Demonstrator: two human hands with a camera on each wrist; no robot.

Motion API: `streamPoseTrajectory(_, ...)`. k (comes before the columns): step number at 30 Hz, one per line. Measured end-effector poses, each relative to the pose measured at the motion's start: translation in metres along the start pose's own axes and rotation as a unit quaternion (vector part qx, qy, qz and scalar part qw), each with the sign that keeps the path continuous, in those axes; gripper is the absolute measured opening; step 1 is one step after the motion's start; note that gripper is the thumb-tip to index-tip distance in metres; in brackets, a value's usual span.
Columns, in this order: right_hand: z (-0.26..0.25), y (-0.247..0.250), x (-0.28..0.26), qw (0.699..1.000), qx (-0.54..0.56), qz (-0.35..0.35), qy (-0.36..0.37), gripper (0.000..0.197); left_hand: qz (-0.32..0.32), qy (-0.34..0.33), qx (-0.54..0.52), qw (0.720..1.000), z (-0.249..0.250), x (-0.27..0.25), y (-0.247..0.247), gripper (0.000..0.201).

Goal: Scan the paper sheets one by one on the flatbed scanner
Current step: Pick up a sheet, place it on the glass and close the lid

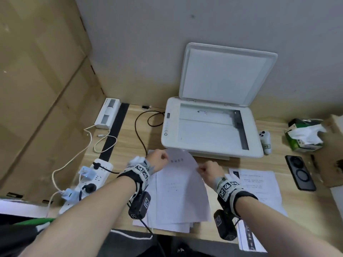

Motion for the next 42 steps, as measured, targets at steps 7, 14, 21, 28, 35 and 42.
streamPoseTrajectory(7,-0.02,0.096,0.021,0.994,0.001,0.099,0.045,0.015,-0.042,-0.108,-0.024,0.993,0.085,0.04,0.022,0.02)
streamPoseTrajectory(14,-0.028,0.113,0.047,0.987,0.002,0.122,0.105,0.052,-0.159,-0.141,0.199,0.957,0.078,0.061,-0.017,0.059)
streamPoseTrajectory(21,0.039,0.092,0.088,0.994,-0.067,0.078,0.037,0.06,-0.07,-0.112,0.366,0.921,0.063,0.095,-0.034,0.062)
streamPoseTrajectory(28,0.054,0.097,0.121,0.991,-0.073,0.101,0.043,0.065,-0.004,-0.108,0.399,0.911,0.07,0.135,-0.042,0.064)
streamPoseTrajectory(35,0.062,0.096,0.155,0.986,-0.084,0.132,0.058,0.064,0.028,-0.097,0.401,0.911,0.076,0.154,-0.047,0.069)
streamPoseTrajectory(42,0.063,0.093,0.152,0.984,-0.08,0.148,0.059,0.064,0.047,-0.092,0.402,0.91,0.074,0.15,-0.047,0.07)
Point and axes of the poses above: each hand's wrist, its own x-axis towards the middle knuckle, its own y-axis out of the back of the hand, z = x × y, the point moved 5 cm from there along x, towards the middle knuckle, and after that the axes turned 10 degrees about -y, right-handed, at the moved point
